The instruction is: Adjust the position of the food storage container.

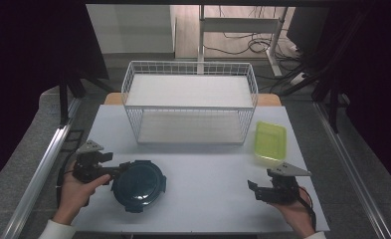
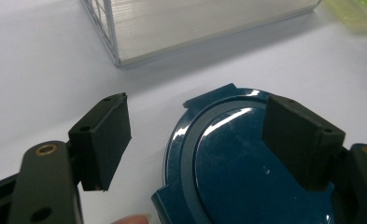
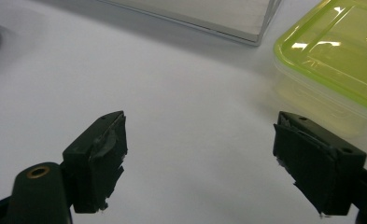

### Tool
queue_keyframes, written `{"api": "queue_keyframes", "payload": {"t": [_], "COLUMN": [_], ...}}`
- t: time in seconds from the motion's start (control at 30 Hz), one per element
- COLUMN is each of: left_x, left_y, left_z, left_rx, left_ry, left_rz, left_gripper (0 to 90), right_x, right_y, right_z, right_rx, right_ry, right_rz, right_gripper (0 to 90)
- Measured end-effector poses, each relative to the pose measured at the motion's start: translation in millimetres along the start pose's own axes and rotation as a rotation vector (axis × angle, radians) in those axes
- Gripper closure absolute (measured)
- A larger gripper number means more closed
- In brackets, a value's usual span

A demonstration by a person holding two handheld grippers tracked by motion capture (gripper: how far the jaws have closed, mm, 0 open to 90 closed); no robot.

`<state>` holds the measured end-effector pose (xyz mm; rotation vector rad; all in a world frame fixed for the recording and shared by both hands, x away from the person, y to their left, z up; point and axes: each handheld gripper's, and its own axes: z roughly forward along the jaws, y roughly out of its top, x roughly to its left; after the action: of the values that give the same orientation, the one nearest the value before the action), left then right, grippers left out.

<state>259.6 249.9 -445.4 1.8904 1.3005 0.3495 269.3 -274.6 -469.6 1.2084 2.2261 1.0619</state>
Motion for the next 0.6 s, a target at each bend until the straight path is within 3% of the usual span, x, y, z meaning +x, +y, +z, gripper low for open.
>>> {"api": "queue_keyframes", "payload": {"t": [0.6], "left_x": [-6.6], "left_y": [1.6], "left_z": [-6.5], "left_rx": [-0.004], "left_ry": [-0.003], "left_rz": [0.032], "left_gripper": [25.2], "right_x": [0.0], "right_y": [3.2], "right_z": [-2.6], "right_rx": [-0.005], "right_ry": [0.010], "right_rz": [0.024], "right_gripper": [19.1]}}
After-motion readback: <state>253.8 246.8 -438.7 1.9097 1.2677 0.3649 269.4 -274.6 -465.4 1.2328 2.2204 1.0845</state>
